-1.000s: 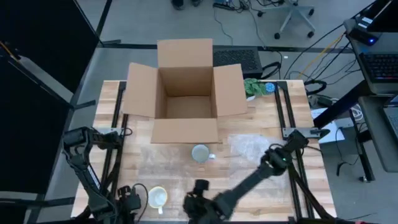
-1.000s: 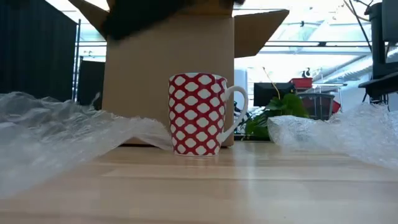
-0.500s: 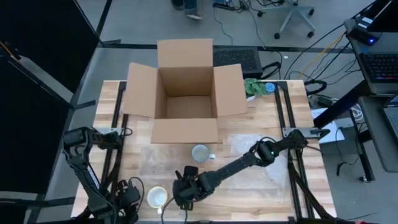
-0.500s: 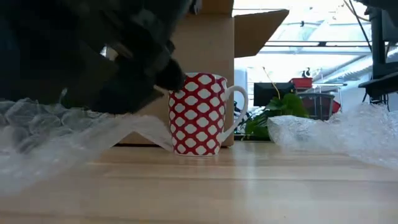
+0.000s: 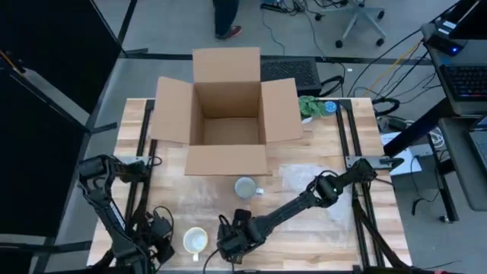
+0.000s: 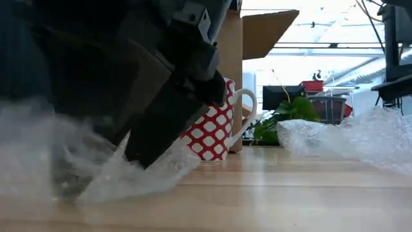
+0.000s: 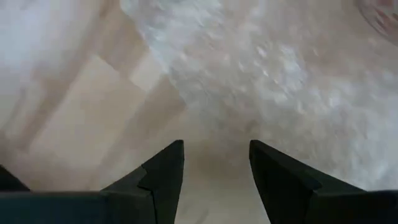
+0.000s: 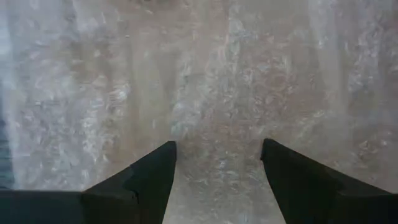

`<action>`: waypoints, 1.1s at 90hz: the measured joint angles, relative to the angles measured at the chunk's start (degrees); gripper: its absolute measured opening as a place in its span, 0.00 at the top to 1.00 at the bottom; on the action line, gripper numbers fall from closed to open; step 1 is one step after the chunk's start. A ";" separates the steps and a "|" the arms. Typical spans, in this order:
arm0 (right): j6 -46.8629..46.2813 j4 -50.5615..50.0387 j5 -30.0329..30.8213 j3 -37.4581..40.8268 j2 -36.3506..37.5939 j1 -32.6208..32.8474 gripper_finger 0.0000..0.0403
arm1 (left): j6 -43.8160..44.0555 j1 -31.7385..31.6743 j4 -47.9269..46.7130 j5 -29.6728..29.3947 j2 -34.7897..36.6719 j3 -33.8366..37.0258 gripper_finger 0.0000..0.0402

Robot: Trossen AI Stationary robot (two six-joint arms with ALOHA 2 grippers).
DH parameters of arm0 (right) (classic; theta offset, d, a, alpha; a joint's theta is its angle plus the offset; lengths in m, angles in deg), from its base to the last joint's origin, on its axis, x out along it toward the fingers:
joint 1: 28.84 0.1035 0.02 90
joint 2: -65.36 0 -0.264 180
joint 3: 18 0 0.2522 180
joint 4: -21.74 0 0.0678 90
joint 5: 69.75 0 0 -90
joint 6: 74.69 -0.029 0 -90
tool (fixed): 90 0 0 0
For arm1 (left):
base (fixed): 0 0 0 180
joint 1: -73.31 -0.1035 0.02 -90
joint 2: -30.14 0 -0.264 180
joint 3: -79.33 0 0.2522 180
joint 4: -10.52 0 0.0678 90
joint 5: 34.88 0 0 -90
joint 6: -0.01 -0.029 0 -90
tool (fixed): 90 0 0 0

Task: Wrap mug
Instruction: Wrap the yellow mug with bubble wrap

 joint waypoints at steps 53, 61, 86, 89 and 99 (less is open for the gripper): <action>20.00 -16.09 1.47 0.01 17.89 -1.49 0.44 | -0.48 -0.15 -3.05 -7.53 5.04 -4.02 0.57; 20.67 -23.84 6.76 -0.02 20.72 -1.51 0.44 | -1.97 -0.15 -3.48 -8.59 5.20 -4.02 0.57; 17.61 -33.12 10.91 4.14 22.55 -2.16 0.44 | -2.95 -0.48 -3.14 -12.55 5.18 -4.02 0.57; 16.29 -33.54 11.71 5.93 23.62 -1.43 0.44 | -2.98 -0.45 -3.13 -12.59 5.18 -4.02 0.57; 10.39 -30.08 13.87 15.22 31.04 2.29 0.44 | -2.98 -0.41 -3.17 -12.83 5.18 -4.02 0.57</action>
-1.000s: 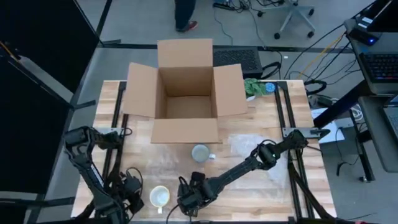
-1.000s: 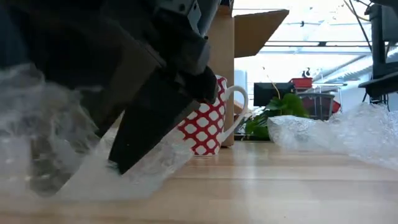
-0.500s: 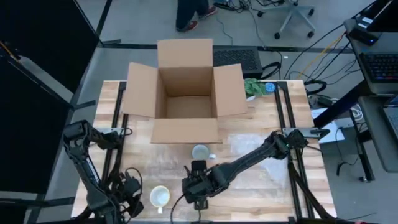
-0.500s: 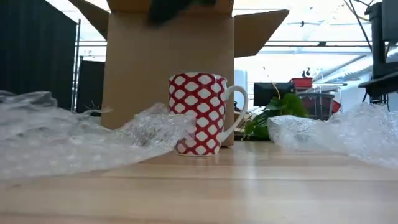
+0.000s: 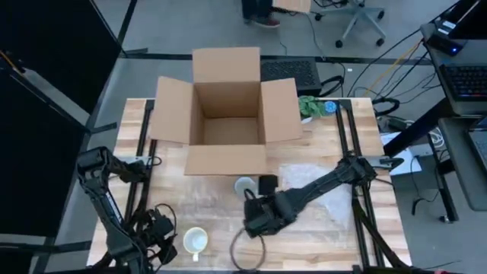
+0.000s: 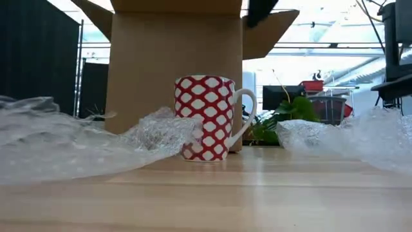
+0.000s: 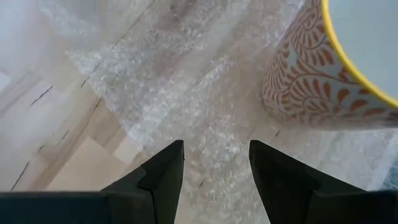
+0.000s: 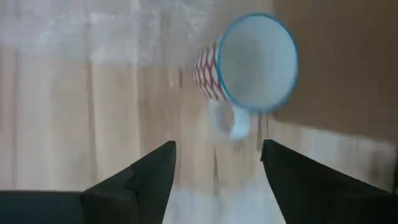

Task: Wrap mug
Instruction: Wrap the yellow mug with bubble wrap

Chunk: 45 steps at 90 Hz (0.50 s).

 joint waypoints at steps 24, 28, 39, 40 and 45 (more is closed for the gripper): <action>-11.63 42.99 4.47 42.85 22.95 7.63 0.44 | -0.46 -0.10 -0.04 -0.62 0.00 0.00 0.57; -10.75 53.18 5.97 49.44 25.34 6.99 0.44 | -0.46 -0.11 -0.05 -0.65 0.00 0.00 0.57; 0.75 78.74 7.09 60.29 27.67 3.22 0.44 | -0.25 -0.11 -0.07 -0.76 -0.02 0.00 0.57; 2.07 80.55 7.08 60.71 27.70 2.76 0.44 | -0.21 -0.11 -0.05 -0.78 -0.02 0.00 0.57; 8.10 85.97 5.88 61.51 27.30 0.20 0.44 | 0.01 -0.15 -0.05 -0.78 -0.02 0.00 0.57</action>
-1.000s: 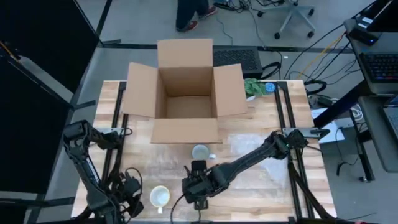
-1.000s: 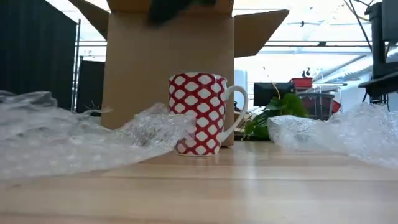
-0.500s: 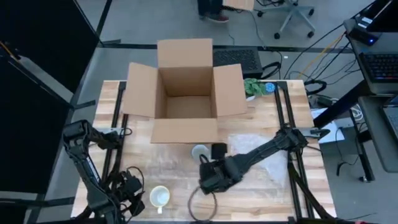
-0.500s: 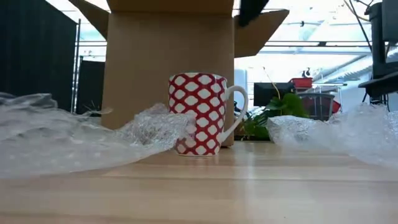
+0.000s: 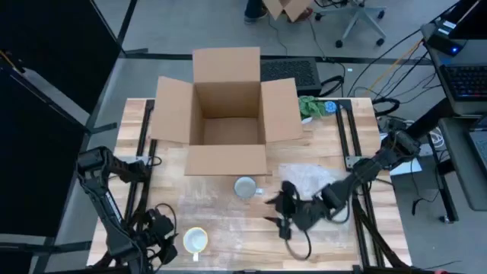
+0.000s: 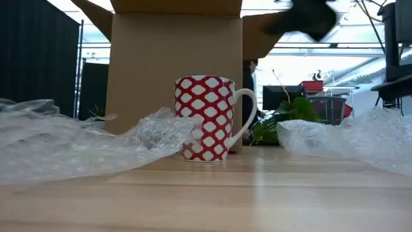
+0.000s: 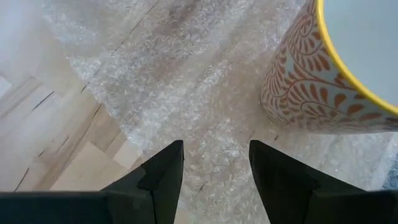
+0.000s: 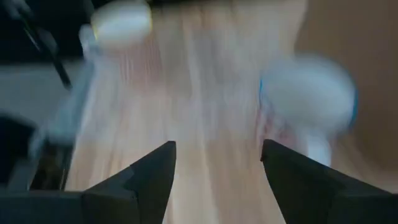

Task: Wrap mug
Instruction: Wrap the yellow mug with bubble wrap

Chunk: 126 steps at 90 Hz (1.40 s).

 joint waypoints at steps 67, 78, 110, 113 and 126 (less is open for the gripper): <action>18.07 -32.28 -22.58 -25.42 -22.57 -15.46 0.45 | 1.39 -1.16 -0.04 0.02 -0.02 0.00 0.57; 16.95 -34.51 -23.25 -25.25 -24.04 -15.89 0.52 | 1.39 -1.16 0.00 0.04 -0.02 0.00 0.57; 15.25 -39.16 -24.09 -25.22 -22.07 -14.45 0.97 | 1.08 -1.16 0.00 -0.04 -0.02 0.00 0.57; 14.04 -40.55 -24.08 -25.21 -20.93 -13.94 0.98 | 1.08 -1.16 -0.01 -0.08 -0.02 0.00 0.57; 7.23 -47.99 -20.26 -25.21 -13.66 -9.72 0.98 | 1.08 -1.16 -0.02 -0.22 -0.02 0.00 0.57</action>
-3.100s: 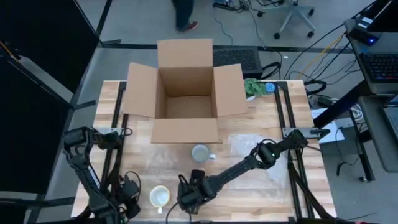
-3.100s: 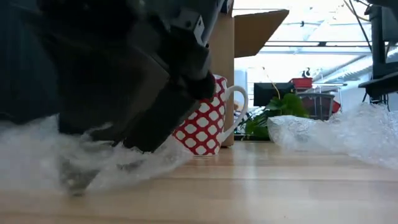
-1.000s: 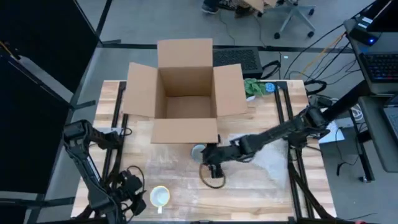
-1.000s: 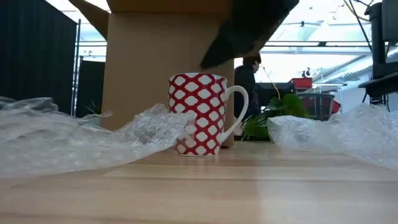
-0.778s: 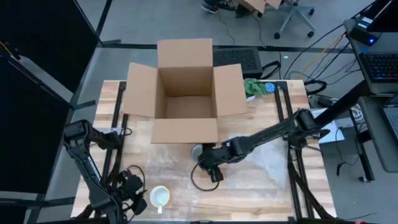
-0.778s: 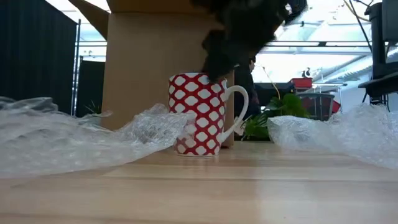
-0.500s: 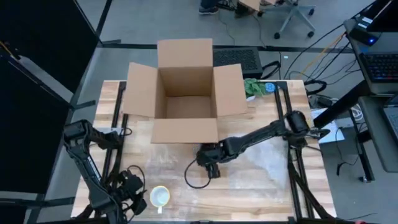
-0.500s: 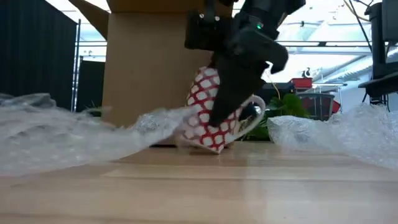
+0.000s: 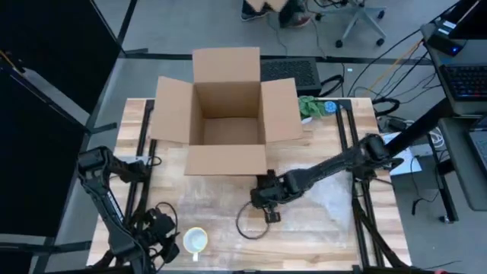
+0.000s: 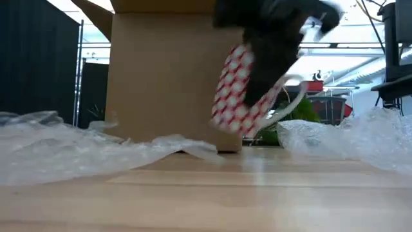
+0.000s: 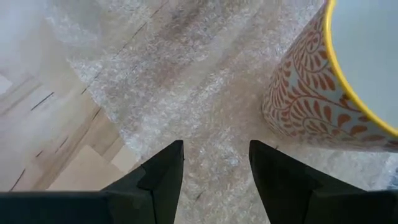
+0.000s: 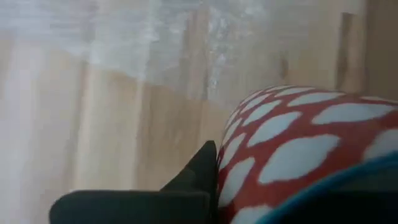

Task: Wrap mug
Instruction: Wrap the yellow mug with bubble wrap

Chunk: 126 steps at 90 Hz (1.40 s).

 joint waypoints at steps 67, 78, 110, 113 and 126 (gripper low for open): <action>-43.43 -20.90 7.61 31.85 39.94 -16.86 0.98 | -1.05 0.00 0.15 -1.93 -0.02 0.00 0.57; -33.83 -16.60 2.56 35.55 41.52 -29.91 0.98 | -1.42 -0.59 0.05 -3.09 -0.02 0.00 0.57; -14.61 -7.68 -9.80 38.56 33.39 -51.96 0.98 | -2.64 -1.86 0.37 -2.34 -0.02 0.00 0.57; -13.90 -7.36 -10.21 38.56 32.47 -52.53 0.98 | -2.64 -1.86 0.41 -2.34 -0.02 0.00 0.57; -11.69 -4.31 -11.65 38.56 28.92 -53.16 0.97 | -2.61 -1.86 0.48 -2.24 -0.02 0.00 0.57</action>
